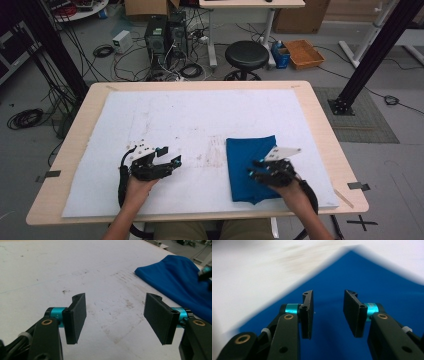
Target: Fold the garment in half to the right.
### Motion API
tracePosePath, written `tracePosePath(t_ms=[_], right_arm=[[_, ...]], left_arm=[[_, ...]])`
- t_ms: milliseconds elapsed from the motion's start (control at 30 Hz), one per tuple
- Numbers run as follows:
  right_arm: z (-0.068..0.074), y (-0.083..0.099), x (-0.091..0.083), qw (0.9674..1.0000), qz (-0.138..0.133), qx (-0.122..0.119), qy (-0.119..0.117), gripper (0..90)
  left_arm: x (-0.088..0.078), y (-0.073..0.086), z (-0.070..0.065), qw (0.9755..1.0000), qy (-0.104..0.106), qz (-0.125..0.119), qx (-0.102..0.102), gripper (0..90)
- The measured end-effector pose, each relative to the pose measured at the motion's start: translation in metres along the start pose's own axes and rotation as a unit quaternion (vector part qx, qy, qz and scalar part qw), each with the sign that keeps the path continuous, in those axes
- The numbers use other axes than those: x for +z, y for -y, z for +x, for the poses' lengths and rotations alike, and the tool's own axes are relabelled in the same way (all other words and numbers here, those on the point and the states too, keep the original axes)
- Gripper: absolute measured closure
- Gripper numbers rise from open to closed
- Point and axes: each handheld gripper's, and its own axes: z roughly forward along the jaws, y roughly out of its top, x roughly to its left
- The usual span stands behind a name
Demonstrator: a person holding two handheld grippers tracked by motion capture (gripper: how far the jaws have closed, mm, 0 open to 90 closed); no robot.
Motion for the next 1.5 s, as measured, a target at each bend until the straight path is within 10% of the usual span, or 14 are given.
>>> tracePosePath(t_ms=[200, 400, 600, 867, 1500], right_arm=[[-0.052, 0.013, 0.000, 0.9904, 0.033, 0.065, 0.118, 64.7], [-0.062, 0.027, -0.022, 0.9914, 0.045, 0.071, 0.100, 47.2], [-0.067, 0.030, -0.043, 0.9900, -0.054, 0.056, 0.117, 21.8], [-0.066, 0.027, -0.056, 0.9805, -0.113, 0.030, 0.158, 20.9], [-0.079, 0.043, -0.072, 0.9737, -0.130, 0.072, 0.173, 20.8]], left_arm=[[-0.003, -0.001, 0.002, 0.9998, -0.003, -0.019, 0.003, 34.2], [-0.009, -0.003, 0.008, 0.9989, -0.016, -0.043, 0.000, 24.2], [-0.010, -0.002, 0.013, 0.9983, -0.011, -0.057, 0.001, 24.1], [-0.011, 0.000, 0.026, 0.9972, 0.011, -0.074, 0.001, 24.1], [-0.019, -0.002, 0.030, 0.9953, -0.006, -0.095, 0.012, 24.0]])
